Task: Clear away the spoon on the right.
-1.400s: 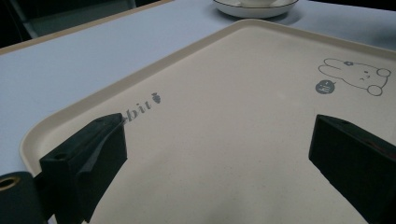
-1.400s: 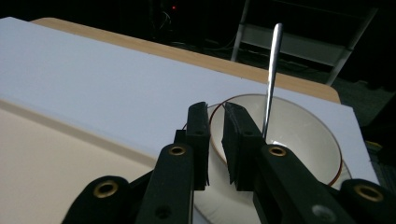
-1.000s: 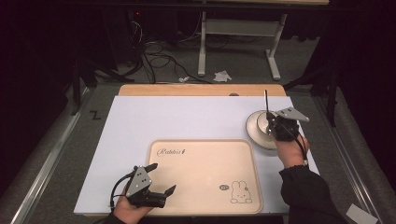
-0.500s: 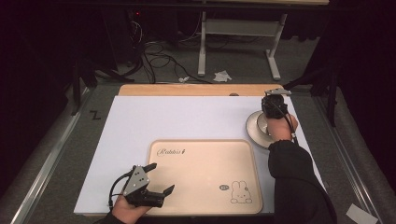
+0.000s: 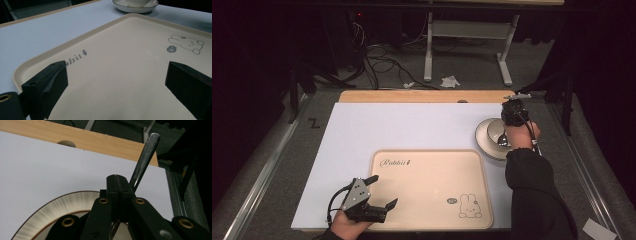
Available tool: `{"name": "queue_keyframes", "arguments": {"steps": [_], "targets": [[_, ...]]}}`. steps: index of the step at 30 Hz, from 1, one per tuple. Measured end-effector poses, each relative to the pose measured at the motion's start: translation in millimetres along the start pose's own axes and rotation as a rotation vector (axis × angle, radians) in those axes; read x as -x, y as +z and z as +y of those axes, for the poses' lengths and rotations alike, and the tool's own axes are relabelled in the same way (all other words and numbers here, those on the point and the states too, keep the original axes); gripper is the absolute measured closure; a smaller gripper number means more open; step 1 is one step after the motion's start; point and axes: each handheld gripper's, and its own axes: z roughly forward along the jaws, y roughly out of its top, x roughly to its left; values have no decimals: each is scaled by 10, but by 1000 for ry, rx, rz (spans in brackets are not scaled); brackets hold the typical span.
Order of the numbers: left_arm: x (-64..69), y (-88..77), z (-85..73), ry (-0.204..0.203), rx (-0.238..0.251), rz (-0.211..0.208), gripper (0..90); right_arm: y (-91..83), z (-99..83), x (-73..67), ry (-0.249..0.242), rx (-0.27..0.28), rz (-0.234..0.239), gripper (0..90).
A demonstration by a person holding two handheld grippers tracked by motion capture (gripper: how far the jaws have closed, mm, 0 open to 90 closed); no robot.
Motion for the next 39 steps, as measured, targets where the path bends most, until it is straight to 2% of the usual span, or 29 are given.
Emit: {"name": "queue_keyframes", "arguments": {"steps": [6, 11, 21, 24, 31, 39], "targets": [[-8, -23, -9, -4, 0, 2, 52, 65, 20, 65, 0, -52, -34, 900], [2, -27, -8, -2, 2, 2, 51, 33, -23, 199, 9, -100, -59, 900], [21, -20, 4, 6, 0, -4, 52, -96, -115, 421, 39, -120, -79, 900], [25, -18, 5, 10, -1, -2, 52, -146, -163, 465, 28, -131, -95, 900], [37, -14, 13, 16, 0, -5, 52, -325, -334, 595, 46, -142, -95, 900], [56, 7, 21, 25, 1, -10, 52, -534, -485, 640, 55, -144, -87, 900]]}}
